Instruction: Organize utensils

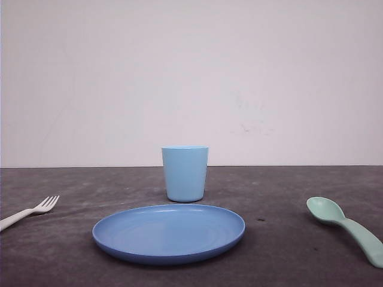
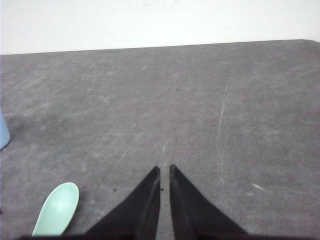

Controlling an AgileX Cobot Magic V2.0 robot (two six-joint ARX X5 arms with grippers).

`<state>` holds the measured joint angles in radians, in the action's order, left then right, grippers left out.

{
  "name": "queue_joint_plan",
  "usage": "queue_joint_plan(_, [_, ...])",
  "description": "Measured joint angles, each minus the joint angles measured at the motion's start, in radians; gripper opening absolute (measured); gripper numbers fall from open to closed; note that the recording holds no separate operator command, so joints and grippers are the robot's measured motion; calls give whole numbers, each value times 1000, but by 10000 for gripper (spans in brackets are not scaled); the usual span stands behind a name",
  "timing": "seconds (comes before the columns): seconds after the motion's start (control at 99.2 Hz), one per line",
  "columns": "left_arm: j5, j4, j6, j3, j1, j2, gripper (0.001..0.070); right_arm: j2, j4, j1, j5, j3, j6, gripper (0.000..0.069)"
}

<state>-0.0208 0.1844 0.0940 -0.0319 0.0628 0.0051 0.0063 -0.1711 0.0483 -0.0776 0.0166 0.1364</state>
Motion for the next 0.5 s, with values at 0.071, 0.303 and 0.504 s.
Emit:
queue_joint_plan(0.071, [0,0,8,0,0,0,23,0,1,0,-1,0,11,35])
queue_joint_plan(0.303, [32,-113,184,-1,0,0,23,1,24,0,-60,56,143,9])
queue_joint_plan(0.504, [102,-217,311,-86,0,3,23,64,-64,0,-124,306,204,7])
